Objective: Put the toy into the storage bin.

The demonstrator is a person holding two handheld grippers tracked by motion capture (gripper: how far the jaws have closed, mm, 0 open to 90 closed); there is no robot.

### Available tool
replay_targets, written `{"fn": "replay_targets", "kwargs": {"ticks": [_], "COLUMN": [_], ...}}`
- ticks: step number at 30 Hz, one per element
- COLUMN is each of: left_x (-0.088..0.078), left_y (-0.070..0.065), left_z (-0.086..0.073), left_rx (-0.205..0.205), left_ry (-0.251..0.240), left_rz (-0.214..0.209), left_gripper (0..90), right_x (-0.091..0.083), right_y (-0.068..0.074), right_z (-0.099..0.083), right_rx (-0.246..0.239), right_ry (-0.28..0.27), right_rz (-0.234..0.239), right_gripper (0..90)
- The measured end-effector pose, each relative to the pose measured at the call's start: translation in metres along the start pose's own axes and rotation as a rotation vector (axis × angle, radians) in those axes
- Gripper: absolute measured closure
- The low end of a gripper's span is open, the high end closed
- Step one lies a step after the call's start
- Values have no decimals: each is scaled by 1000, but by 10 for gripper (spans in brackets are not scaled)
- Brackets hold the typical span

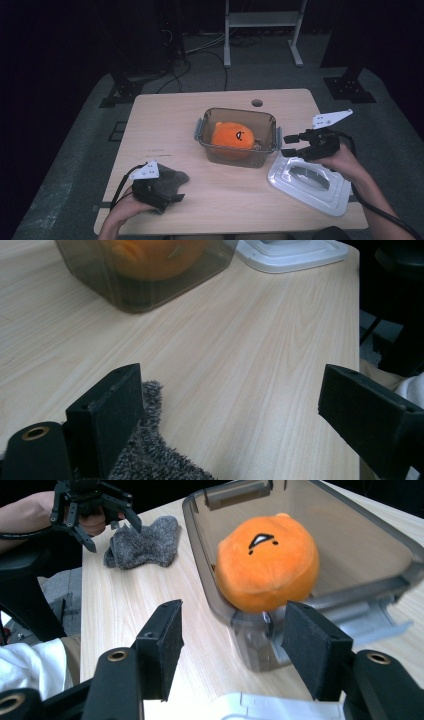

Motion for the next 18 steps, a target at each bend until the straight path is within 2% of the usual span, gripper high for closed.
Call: {"fn": "replay_targets", "kwargs": {"ticks": [18], "left_x": [6], "left_y": [-5], "left_z": [4], "left_rx": [3], "left_ry": [-4], "left_rz": [-16], "left_gripper": [103], "right_x": [-17], "right_y": [7], "right_z": [-52], "right_rx": [55], "right_ry": [-4], "right_rz": [-46], "right_gripper": [376]}}
Point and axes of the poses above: each handheld gripper's, and its own axes: x roughly forward along the jaws, z roughly out of its top, y roughly to its left, the point moved 1 cm from there along x, roughly forward along the jaws, and after that the axes turned 7 degrees about -y, right-handed, at the moved point
